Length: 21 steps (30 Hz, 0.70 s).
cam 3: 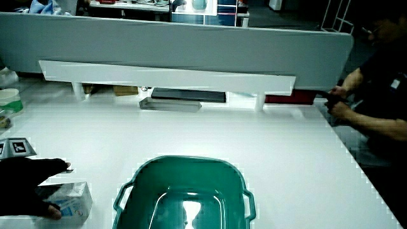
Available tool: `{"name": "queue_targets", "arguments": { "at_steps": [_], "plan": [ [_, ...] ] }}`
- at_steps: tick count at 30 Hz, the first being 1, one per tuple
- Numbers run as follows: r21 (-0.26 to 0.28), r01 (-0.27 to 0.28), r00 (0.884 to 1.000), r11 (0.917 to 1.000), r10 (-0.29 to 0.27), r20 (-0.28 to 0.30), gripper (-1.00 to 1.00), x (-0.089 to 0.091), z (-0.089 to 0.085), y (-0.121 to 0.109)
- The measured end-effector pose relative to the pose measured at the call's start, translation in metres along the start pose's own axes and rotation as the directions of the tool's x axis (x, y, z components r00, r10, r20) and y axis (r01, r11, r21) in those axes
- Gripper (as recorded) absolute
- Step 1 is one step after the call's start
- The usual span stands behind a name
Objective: Pick milk from desk
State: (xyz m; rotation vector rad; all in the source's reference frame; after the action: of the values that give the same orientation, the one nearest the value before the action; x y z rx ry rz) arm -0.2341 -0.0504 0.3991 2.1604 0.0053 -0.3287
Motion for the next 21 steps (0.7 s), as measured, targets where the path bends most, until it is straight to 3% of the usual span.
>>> {"name": "queue_targets", "arguments": {
  "at_steps": [6,12,17,21],
  "plan": [
    [-0.009,-0.008,1.000,0.9999,0.008,-0.006,0.00,-0.0013,-0.0025,0.0039],
    [0.016,0.014,1.000,0.9998,-0.014,-0.023,0.00,0.0000,-0.0015,0.0038],
    [0.084,0.057,0.998,0.9949,-0.055,-0.025,0.16,-0.0001,-0.0003,0.0013],
    [0.096,0.068,0.998,0.9930,-0.066,-0.023,0.28,-0.0014,-0.0015,0.0022]
  ]
}}
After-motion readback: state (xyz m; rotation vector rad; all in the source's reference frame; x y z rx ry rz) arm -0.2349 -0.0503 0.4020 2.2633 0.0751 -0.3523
